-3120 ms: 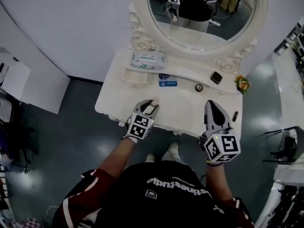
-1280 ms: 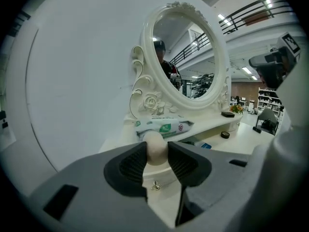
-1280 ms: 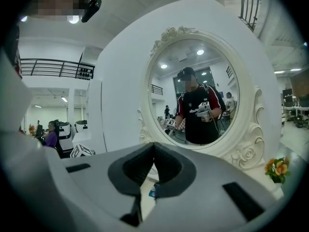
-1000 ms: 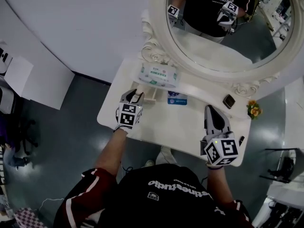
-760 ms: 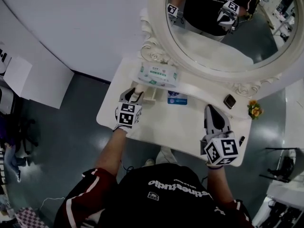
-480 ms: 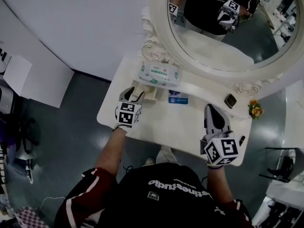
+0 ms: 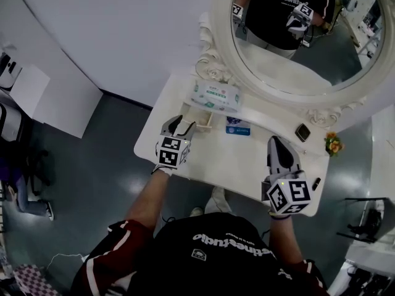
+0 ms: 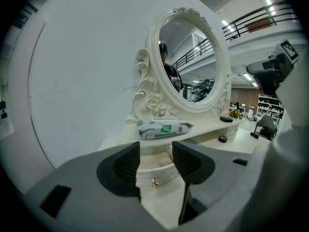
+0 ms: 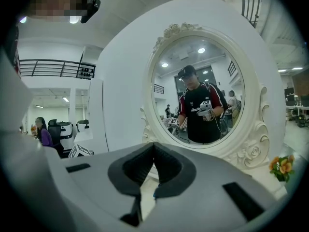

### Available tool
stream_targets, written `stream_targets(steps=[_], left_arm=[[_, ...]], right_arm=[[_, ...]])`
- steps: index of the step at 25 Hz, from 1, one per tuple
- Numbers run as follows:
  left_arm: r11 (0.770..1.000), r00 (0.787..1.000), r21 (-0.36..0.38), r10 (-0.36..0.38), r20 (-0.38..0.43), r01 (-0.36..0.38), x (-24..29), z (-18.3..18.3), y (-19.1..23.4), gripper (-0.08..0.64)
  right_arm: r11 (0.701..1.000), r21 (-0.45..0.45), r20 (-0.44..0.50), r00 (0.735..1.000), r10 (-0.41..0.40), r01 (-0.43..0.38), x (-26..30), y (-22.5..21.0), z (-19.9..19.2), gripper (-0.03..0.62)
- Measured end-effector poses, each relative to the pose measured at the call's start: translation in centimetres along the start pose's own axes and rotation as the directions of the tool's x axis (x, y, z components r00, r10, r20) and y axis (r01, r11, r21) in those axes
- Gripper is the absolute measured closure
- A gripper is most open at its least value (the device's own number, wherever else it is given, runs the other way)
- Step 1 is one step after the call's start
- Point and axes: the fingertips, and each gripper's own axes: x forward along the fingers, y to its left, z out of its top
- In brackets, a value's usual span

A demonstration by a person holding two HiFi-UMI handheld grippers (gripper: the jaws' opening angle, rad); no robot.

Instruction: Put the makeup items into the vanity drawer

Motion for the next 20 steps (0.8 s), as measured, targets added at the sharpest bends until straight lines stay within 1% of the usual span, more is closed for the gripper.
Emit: stream_targets(steps=[10,14,20], left_arm=[[1.000,0.997,0.000,-0.031,0.076,0.031,-5.4,1.8,-1.8,0.357],[0.998,0.992,0.014,-0.061,0.111,0.060,-7.8,2.9,-3.1,0.357],[0.992,0.979,0.049,-0.120,0.165,0.113,-11.1,4.4,-5.5,0.357]], right_arm=[[1.000,-0.007,0.035,0.999,-0.003,0.003,-3.1,3.5,0.5,0.588],[1.000,-0.006,0.051,0.998,-0.024,0.024,-5.3,4.8,0.5,0.588],[0.997,-0.005,0.065,0.995,-0.074,0.074,-9.2,6.1,0.1,0.588]])
